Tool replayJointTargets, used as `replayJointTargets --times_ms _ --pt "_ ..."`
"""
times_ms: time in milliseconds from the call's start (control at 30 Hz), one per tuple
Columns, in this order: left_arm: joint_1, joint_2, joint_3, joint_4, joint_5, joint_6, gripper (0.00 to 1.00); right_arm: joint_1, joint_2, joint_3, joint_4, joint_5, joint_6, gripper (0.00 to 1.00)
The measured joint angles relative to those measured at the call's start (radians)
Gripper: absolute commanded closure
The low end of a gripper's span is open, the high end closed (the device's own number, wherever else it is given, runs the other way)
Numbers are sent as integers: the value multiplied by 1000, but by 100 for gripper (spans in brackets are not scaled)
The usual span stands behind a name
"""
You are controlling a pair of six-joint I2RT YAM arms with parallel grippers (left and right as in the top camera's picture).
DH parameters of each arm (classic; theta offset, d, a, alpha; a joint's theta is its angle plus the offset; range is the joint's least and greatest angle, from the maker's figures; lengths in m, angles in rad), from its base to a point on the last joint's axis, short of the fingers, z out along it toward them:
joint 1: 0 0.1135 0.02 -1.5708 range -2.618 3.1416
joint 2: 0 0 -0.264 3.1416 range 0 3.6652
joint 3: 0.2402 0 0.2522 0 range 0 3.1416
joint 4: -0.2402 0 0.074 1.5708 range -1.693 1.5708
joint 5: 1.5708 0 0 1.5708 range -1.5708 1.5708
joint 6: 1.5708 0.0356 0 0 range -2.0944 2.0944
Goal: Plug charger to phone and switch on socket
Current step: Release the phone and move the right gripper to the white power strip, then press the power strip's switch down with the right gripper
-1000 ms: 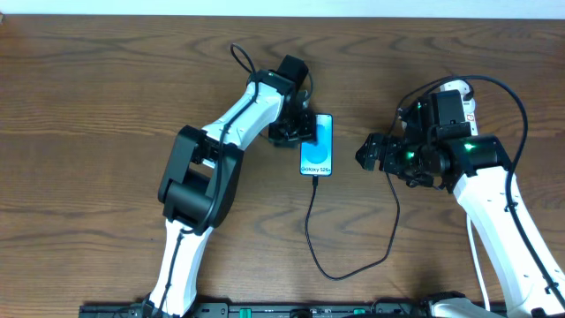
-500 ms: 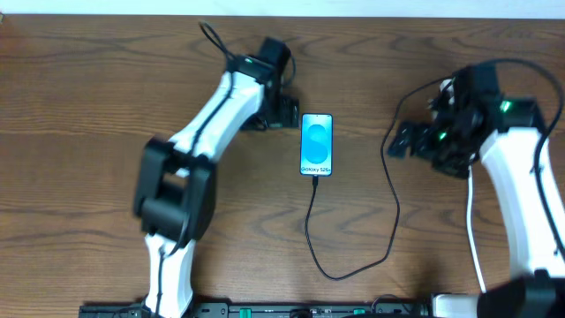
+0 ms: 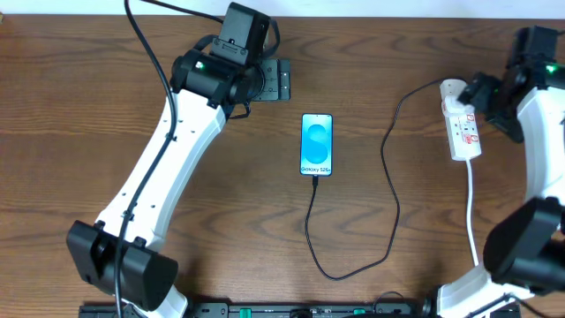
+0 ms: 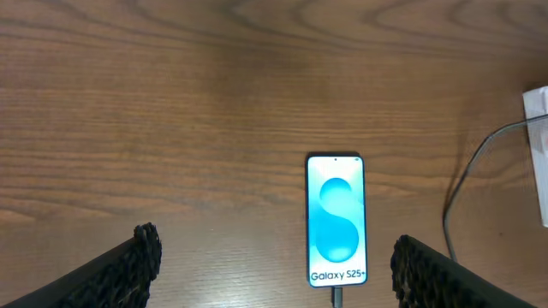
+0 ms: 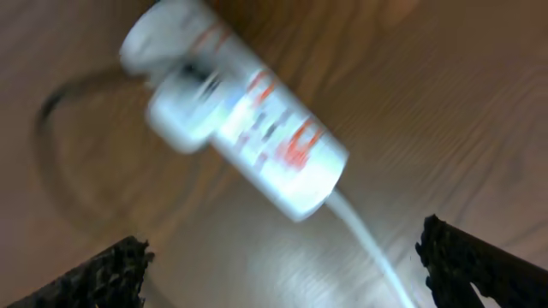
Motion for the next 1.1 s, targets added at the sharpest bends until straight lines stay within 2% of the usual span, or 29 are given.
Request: replayJointTargets --times_ms 333,667,1100 --pt "0 3 0 0 -3 0 12 -76 216 0 142 41 2 1" --pt "0 3 0 0 -6 2 12 -167 272 0 208 -44 2 1" --pt "0 3 0 0 -6 2 12 -166 325 0 219 -104 2 1"
